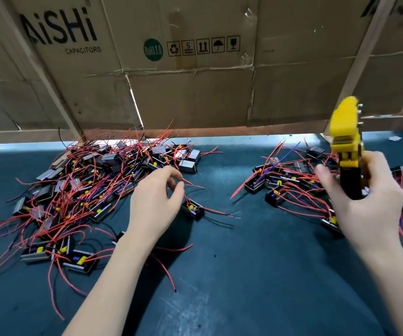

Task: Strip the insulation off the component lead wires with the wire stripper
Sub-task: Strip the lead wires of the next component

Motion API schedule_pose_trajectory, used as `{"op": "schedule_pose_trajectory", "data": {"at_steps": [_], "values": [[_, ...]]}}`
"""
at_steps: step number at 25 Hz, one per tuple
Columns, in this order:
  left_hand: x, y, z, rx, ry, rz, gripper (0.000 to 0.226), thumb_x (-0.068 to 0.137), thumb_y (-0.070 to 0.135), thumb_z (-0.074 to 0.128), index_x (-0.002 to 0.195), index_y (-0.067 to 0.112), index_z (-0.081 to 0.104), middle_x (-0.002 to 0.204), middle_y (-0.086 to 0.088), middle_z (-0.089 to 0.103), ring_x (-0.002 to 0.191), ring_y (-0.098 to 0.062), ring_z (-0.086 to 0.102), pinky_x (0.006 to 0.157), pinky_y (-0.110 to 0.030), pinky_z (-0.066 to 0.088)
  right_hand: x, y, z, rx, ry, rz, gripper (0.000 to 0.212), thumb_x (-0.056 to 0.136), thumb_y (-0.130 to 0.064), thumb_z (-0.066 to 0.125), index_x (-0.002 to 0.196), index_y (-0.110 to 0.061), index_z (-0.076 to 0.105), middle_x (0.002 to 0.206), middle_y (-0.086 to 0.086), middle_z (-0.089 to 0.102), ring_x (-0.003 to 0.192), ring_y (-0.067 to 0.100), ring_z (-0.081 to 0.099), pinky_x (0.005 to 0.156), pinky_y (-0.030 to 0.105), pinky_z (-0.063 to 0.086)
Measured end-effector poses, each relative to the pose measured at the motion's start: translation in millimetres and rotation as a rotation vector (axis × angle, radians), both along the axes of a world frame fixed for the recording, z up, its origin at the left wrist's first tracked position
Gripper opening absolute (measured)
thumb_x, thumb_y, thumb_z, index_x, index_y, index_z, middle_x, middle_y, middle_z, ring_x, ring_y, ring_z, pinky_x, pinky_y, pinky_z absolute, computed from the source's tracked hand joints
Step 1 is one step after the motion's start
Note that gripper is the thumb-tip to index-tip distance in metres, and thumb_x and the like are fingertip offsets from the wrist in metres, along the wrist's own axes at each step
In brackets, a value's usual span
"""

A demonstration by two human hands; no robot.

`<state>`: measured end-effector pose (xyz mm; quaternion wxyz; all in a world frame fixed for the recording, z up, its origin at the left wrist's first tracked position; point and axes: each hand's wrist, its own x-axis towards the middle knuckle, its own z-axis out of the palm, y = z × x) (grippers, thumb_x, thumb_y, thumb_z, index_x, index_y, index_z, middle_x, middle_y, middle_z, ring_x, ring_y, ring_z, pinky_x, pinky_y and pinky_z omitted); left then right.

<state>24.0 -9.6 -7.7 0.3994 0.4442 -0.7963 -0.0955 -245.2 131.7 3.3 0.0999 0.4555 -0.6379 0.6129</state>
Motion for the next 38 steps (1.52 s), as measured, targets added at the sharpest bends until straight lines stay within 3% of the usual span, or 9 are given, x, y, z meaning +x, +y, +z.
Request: {"op": "schedule_pose_trajectory", "data": {"at_steps": [4,8,10,16,19,22,29,34,38], "values": [[-10.3,9.9,-4.4,0.055,-0.1,-0.403,0.018,0.081,0.024,0.079,0.098,0.021,0.075,0.088,0.012,0.07,0.09,-0.011,0.059,0.083,-0.028,0.047,6.5,-1.4,-2.9,0.122,-0.02,0.051,0.028,0.08,-0.033,0.08,0.094,-0.022,0.058,0.081,-0.022,0.062,0.074,0.001,0.054,0.071,0.006,0.037],[-20.2,14.6,-12.5,0.036,-0.255,-0.453,0.01,0.083,0.027,0.078,0.091,0.022,0.079,0.084,0.009,0.074,0.086,-0.017,0.062,0.081,-0.036,0.048,9.2,-7.0,-13.3,0.359,0.263,-0.07,0.049,0.072,-0.029,0.082,0.112,-0.011,0.061,0.1,0.005,0.068,0.089,0.029,0.063,0.083,0.041,0.047],[-20.5,14.9,-14.1,0.037,-0.25,-0.407,0.008,0.086,0.028,0.074,0.092,0.024,0.079,0.085,0.01,0.075,0.084,-0.015,0.067,0.08,-0.035,0.048,11.7,-9.1,-19.7,0.492,0.31,-0.1,0.057,0.071,-0.034,0.082,0.118,-0.009,0.06,0.107,0.008,0.068,0.096,0.034,0.064,0.085,0.05,0.047],[-20.4,18.9,-12.5,0.199,-0.089,-0.506,0.009,0.089,0.026,0.072,0.086,0.018,0.073,0.074,0.009,0.071,0.071,-0.011,0.066,0.072,-0.035,0.052,14.1,-14.9,-35.5,0.746,0.499,-0.245,0.066,0.07,-0.04,0.078,0.124,-0.01,0.056,0.107,0.009,0.067,0.1,0.033,0.061,0.08,0.042,0.036],[-13.7,16.2,-6.6,0.273,-0.105,-0.581,0.014,0.08,0.03,0.081,0.088,0.02,0.077,0.082,0.01,0.074,0.081,-0.008,0.068,0.076,-0.023,0.052,17.1,-15.7,-39.9,0.734,0.587,-0.266,0.079,0.064,-0.039,0.081,0.131,-0.01,0.053,0.098,0.01,0.066,0.092,0.034,0.06,0.077,0.042,0.037],[-10.5,12.0,-6.1,0.268,-0.099,-0.554,0.001,0.083,0.019,0.078,0.082,0.018,0.078,0.079,0.009,0.074,0.078,-0.008,0.068,0.075,-0.027,0.052,19.5,-16.2,-41.5,0.681,0.634,-0.25,0.083,0.061,-0.04,0.083,0.134,-0.011,0.054,0.092,0.009,0.065,0.088,0.035,0.059,0.075,0.043,0.037],[-16.8,15.5,-10.7,0.289,-0.049,-0.548,0.01,0.09,0.013,0.068,0.083,0.017,0.072,0.075,0.009,0.071,0.074,-0.011,0.067,0.071,-0.023,0.051,22.2,-18.4,-44.3,0.6,0.713,-0.273,0.061,0.057,-0.032,0.085,0.109,-0.006,0.066,0.09,0.01,0.063,0.083,0.035,0.059,0.072,0.041,0.037],[-23.6,17.8,-15.6,0.398,0.095,-0.484,0.01,0.092,0.011,0.066,0.082,0.013,0.068,0.073,0.003,0.074,0.064,-0.012,0.07,0.069,-0.022,0.055,22.1,-17.9,-46.2,0.574,0.741,-0.292,0.057,0.058,-0.03,0.084,0.107,-0.007,0.067,0.088,0.01,0.062,0.081,0.035,0.057,0.072,0.04,0.033],[-26.1,19.8,-17.1,0.433,0.09,-0.467,0.012,0.093,0.011,0.064,0.081,0.014,0.067,0.071,0.002,0.074,0.06,-0.016,0.071,0.069,-0.026,0.057,26.3,-18.4,-47.4,0.527,0.72,-0.298,0.049,0.07,-0.042,0.075,0.104,-0.008,0.068,0.088,0.01,0.063,0.081,0.034,0.056,0.072,0.04,0.033]]}}
